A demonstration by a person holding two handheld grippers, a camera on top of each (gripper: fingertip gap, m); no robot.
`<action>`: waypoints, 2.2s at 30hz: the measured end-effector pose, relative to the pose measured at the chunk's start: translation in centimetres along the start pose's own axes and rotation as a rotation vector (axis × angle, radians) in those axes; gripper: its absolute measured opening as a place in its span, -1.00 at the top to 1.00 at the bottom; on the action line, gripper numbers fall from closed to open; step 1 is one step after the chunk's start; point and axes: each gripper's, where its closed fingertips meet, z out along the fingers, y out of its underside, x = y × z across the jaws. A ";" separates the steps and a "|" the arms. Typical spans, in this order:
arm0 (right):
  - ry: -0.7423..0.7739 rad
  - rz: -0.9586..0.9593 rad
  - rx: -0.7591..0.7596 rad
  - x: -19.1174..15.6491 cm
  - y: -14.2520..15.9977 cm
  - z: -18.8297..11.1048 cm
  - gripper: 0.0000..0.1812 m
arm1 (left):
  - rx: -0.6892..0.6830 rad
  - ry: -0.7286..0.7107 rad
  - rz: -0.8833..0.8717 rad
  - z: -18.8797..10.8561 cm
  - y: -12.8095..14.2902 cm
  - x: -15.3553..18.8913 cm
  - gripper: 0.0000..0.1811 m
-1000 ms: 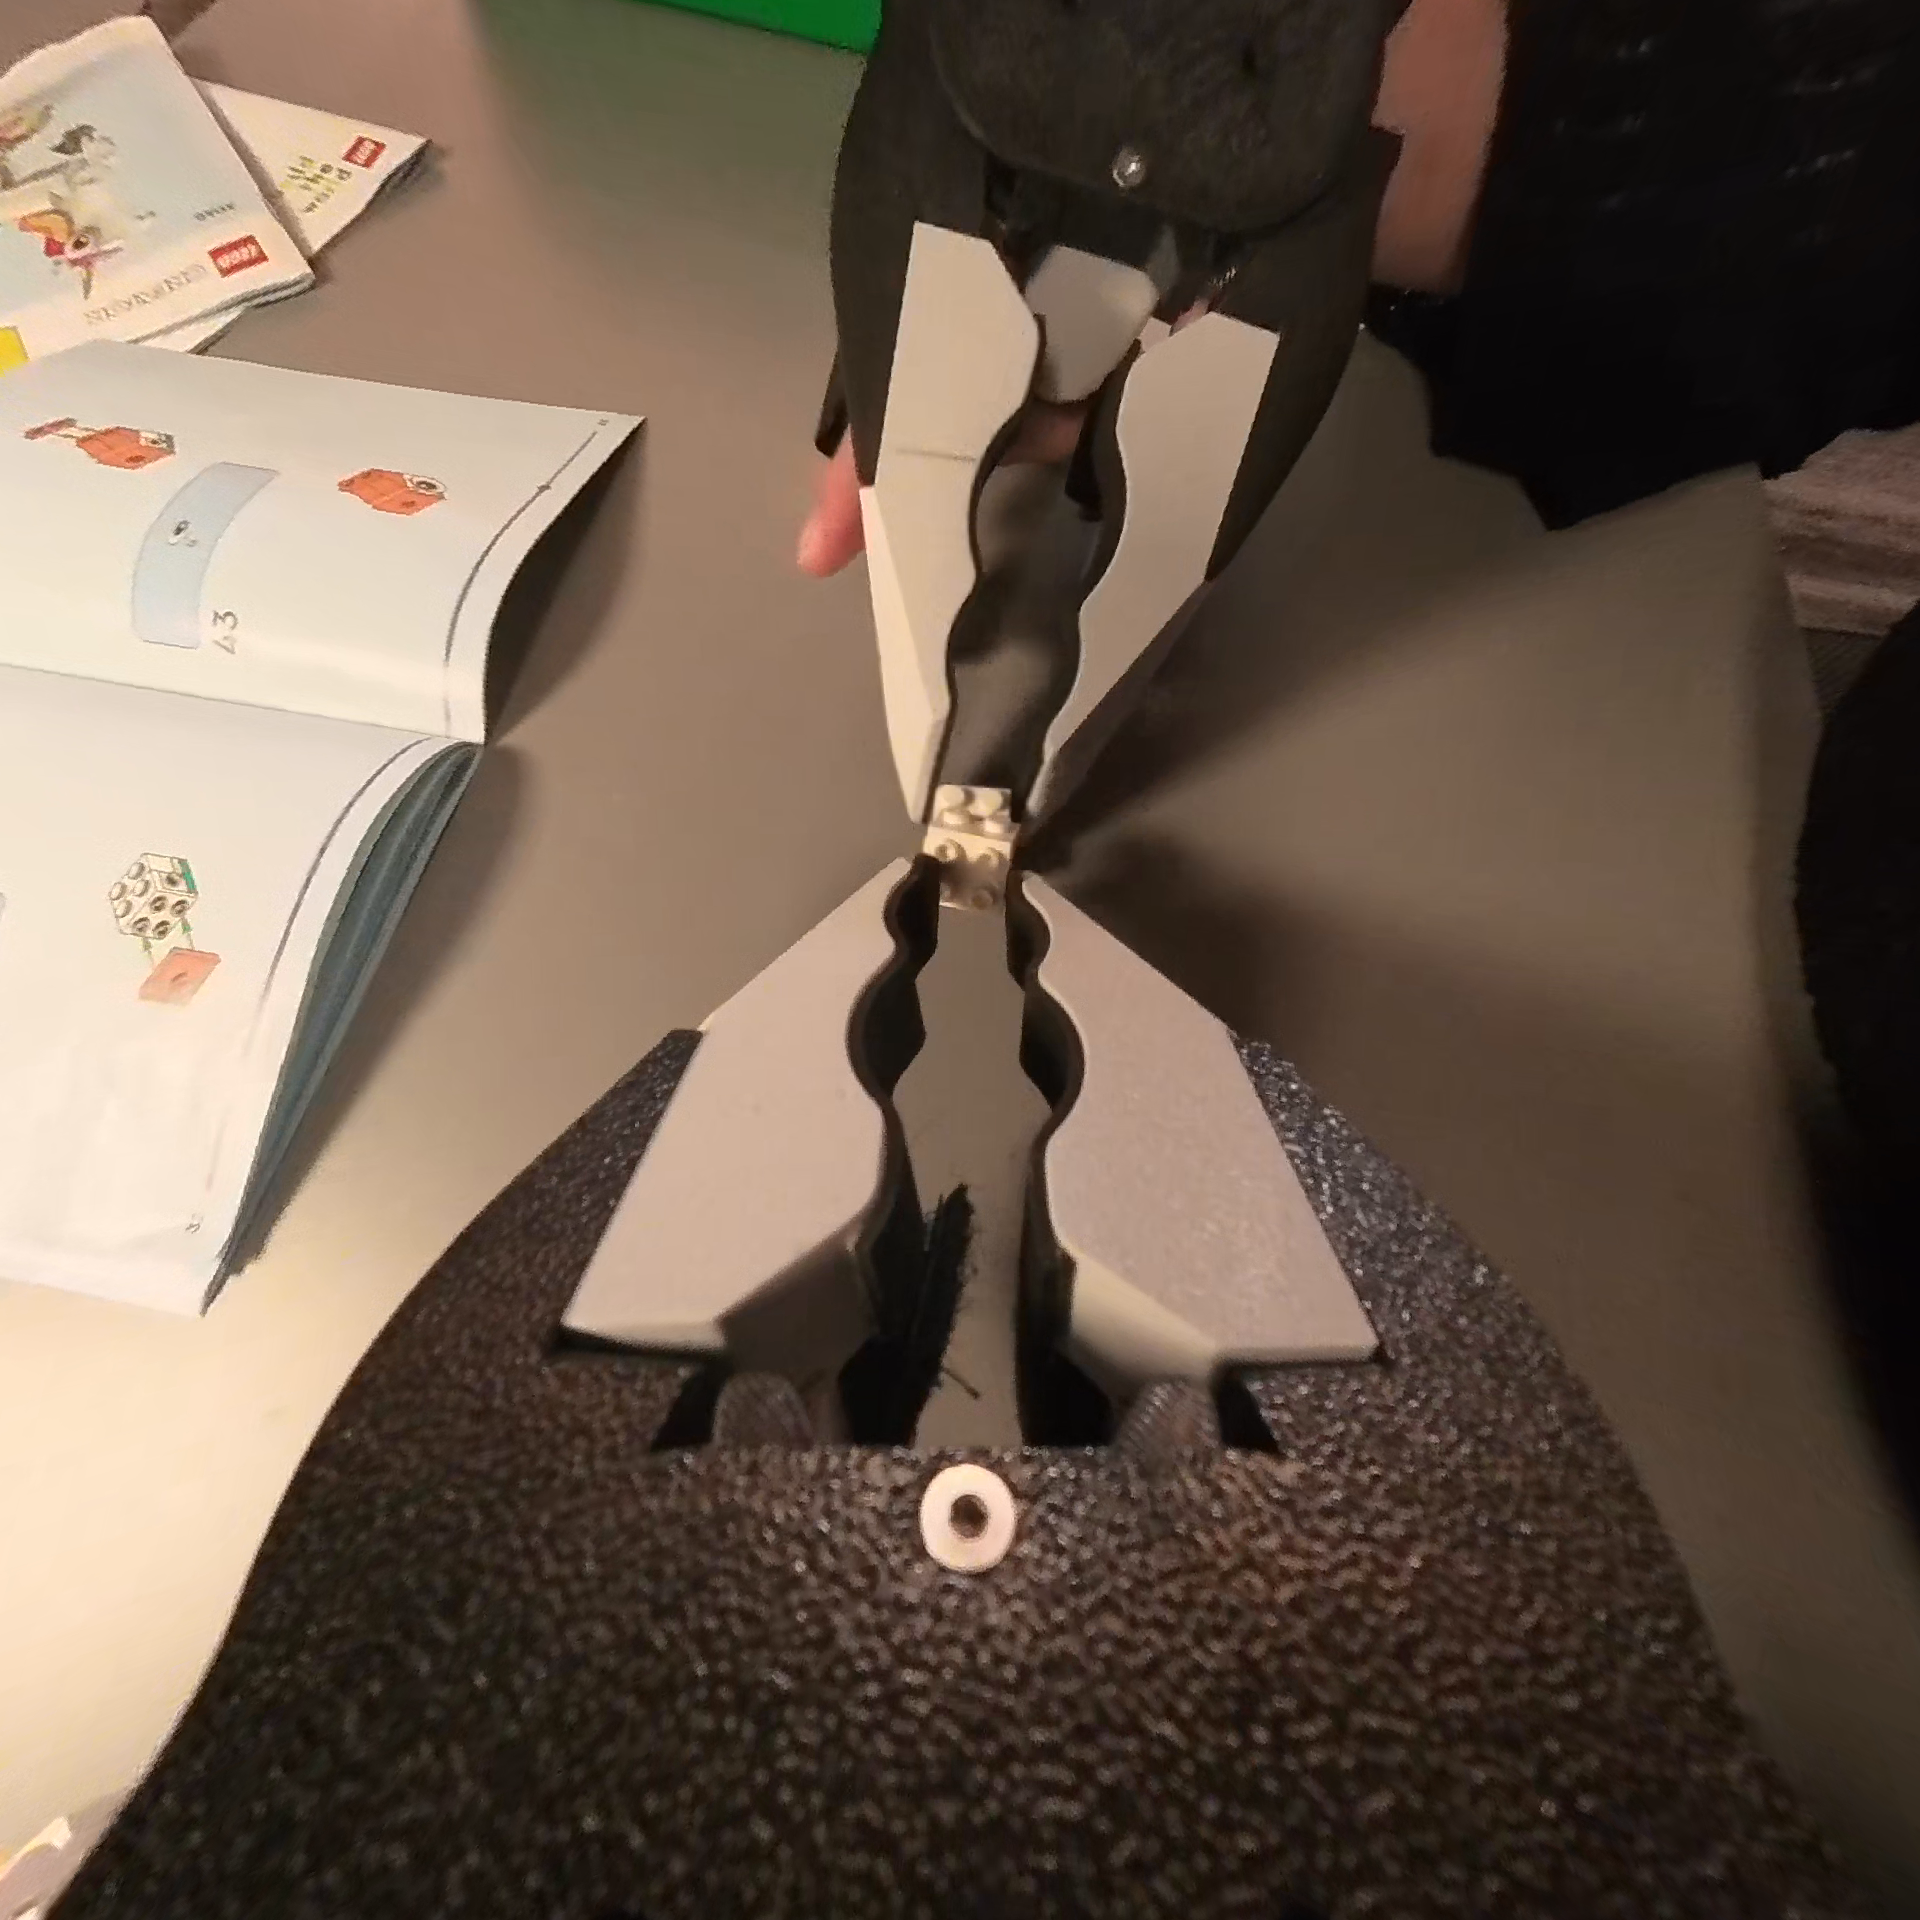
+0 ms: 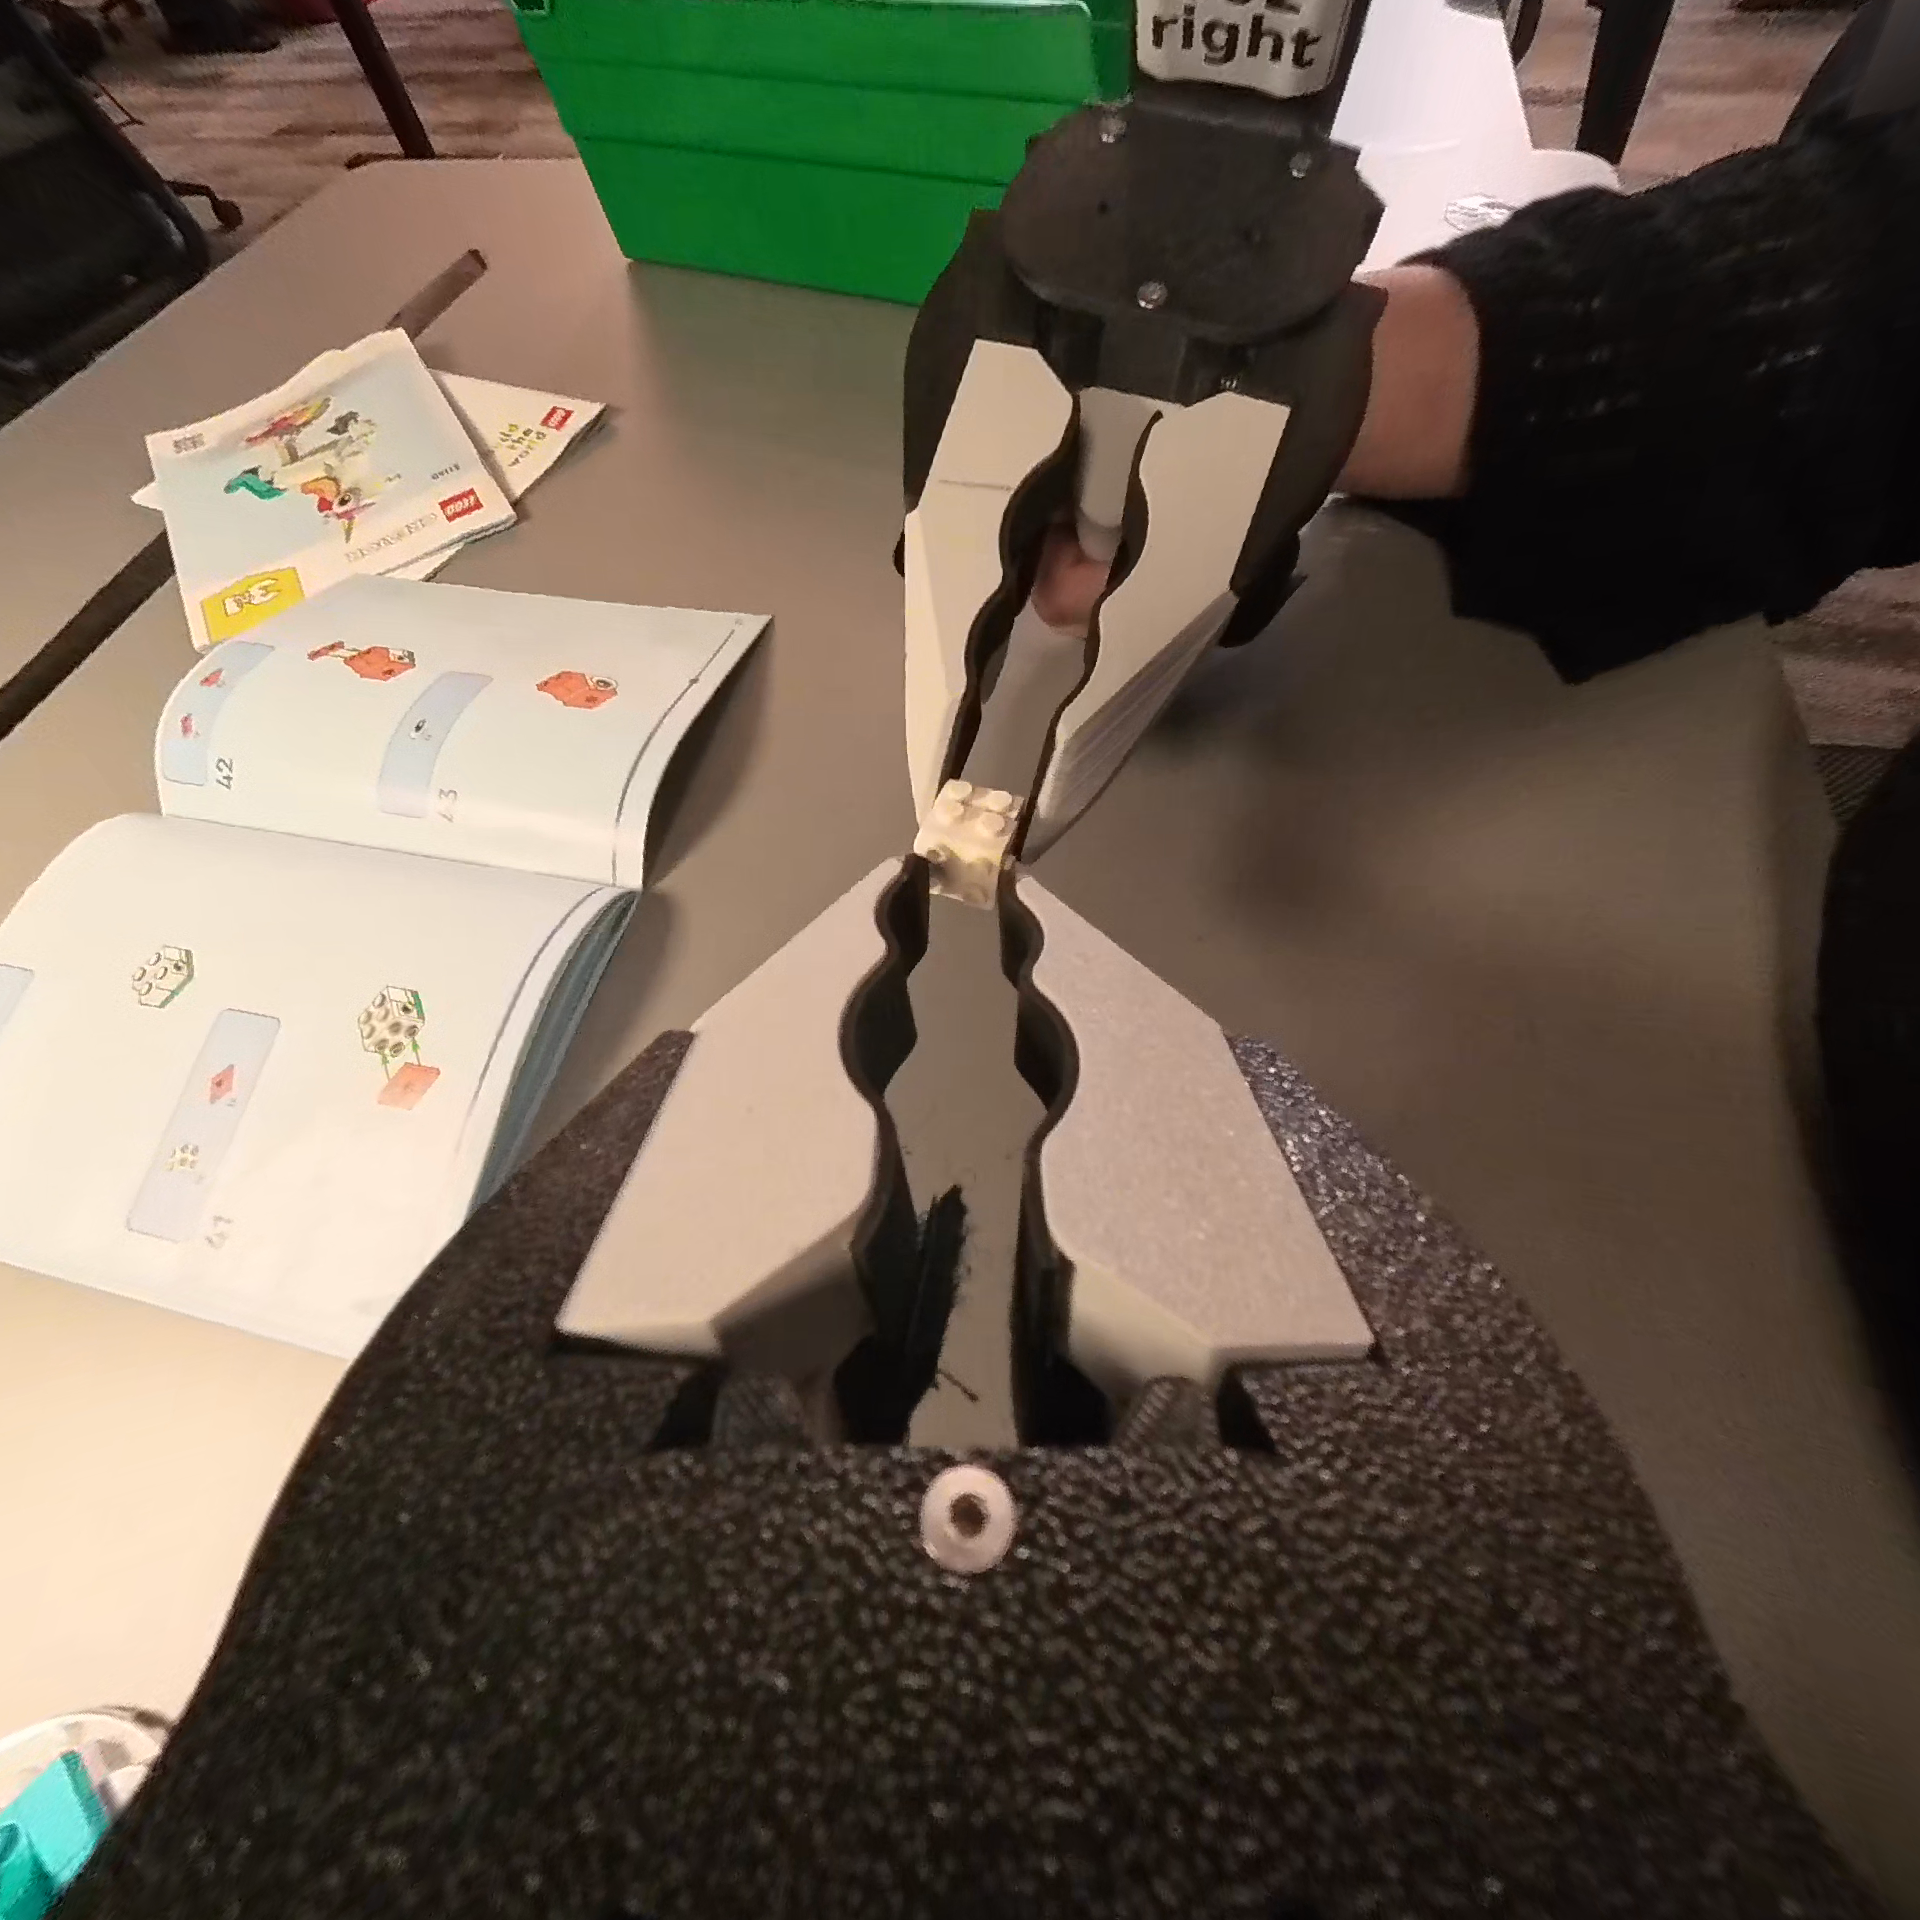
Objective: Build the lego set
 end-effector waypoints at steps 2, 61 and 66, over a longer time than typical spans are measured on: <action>0.002 0.006 0.007 0.1 -0.1 -0.1 0.84 | 0.002 -0.004 -0.002 0.0 -0.1 -0.1 0.88; -0.036 0.123 0.024 0.2 -0.1 -0.4 0.84 | -0.061 -0.576 1.261 1.3 -0.4 -0.8 0.65; -0.046 0.145 0.023 0.2 -0.1 -0.4 0.84 | -0.055 -0.626 1.294 1.0 -0.7 -1.0 0.81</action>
